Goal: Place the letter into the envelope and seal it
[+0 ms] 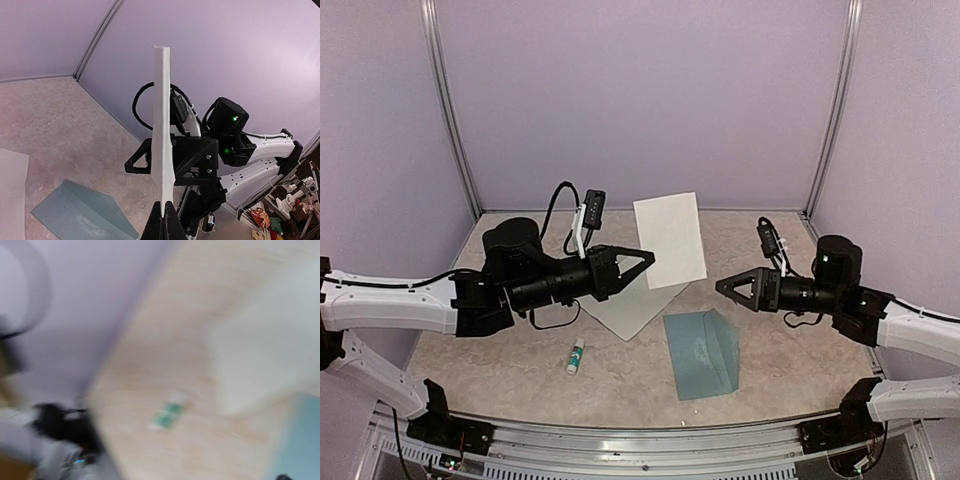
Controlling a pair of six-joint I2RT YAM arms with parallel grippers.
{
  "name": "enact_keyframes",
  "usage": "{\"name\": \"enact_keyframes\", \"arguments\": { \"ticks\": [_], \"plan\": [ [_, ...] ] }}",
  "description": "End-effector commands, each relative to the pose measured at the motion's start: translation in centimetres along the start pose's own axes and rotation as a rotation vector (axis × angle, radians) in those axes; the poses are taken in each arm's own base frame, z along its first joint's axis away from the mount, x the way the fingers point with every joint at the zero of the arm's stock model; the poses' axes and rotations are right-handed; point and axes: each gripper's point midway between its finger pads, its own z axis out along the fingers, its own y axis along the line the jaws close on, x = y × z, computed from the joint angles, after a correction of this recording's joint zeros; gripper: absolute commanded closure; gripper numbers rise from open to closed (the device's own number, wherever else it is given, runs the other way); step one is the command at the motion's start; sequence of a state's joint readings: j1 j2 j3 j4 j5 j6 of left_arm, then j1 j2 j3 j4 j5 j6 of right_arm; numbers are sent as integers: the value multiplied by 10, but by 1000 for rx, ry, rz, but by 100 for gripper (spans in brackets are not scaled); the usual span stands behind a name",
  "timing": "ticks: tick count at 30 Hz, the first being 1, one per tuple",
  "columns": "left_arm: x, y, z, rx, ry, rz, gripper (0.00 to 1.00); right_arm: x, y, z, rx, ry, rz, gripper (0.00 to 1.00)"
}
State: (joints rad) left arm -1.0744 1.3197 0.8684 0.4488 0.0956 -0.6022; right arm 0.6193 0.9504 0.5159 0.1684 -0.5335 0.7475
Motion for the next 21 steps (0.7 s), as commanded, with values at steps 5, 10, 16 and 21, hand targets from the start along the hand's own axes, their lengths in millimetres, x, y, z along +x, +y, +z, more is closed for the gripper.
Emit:
{"name": "enact_keyframes", "arguments": {
  "ticks": [5, 10, 16, 21],
  "plan": [
    [11, -29, 3, 154, 23, 18, 100, -43, 112, -15, -447, -53, -267, 4],
    [14, -34, 4, 173, 33, 29, 100, -47, 120, -7, -480, -27, -287, 12],
    [23, -25, 11, 134, 70, 30, 100, -46, 127, -4, -513, -11, -297, 61],
    [28, -21, 15, 122, 89, 34, 100, -44, 128, -2, -523, -11, -291, 86]
  ]
}}
